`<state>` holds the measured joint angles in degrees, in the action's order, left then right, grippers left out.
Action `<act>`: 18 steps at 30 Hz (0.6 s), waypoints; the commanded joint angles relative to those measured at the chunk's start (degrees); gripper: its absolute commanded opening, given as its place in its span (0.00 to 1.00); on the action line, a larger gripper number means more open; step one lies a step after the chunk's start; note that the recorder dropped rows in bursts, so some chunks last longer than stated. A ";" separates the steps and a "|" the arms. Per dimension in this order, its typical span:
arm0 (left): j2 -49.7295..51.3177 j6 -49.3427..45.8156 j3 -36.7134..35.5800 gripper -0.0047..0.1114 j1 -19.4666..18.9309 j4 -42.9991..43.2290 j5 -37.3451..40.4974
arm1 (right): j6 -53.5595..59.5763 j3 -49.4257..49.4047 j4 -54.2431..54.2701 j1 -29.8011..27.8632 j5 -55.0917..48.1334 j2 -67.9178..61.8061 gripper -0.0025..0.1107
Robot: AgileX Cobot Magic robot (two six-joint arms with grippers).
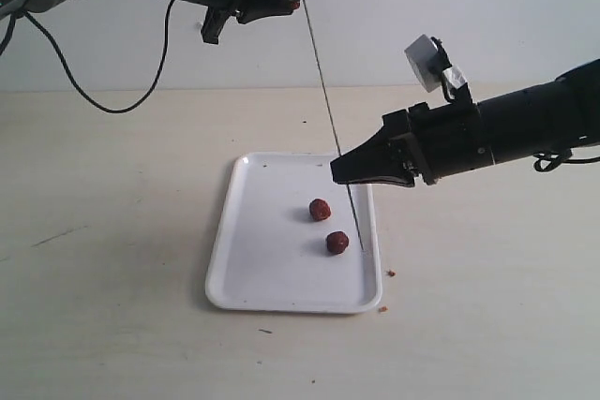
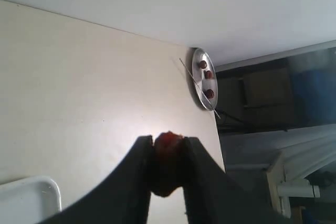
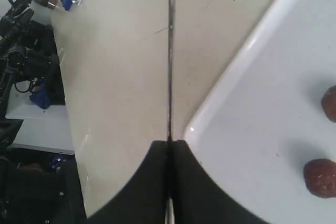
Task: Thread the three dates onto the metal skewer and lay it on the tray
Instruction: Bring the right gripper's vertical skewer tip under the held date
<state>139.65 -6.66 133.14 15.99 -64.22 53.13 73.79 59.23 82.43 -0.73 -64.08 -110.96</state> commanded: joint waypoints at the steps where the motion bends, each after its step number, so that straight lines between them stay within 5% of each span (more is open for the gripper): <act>1: -0.12 -0.17 0.32 0.22 -0.08 -1.15 -0.05 | 0.44 -0.13 1.45 0.02 -3.50 -2.67 0.02; 18: -0.12 -3.86 0.32 0.22 0.02 -0.33 -0.09 | 3.02 0.09 5.10 0.02 -5.88 -6.46 0.02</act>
<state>139.65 -10.01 133.14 15.99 -64.21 53.25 75.55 59.23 86.75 -0.73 -69.14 -117.59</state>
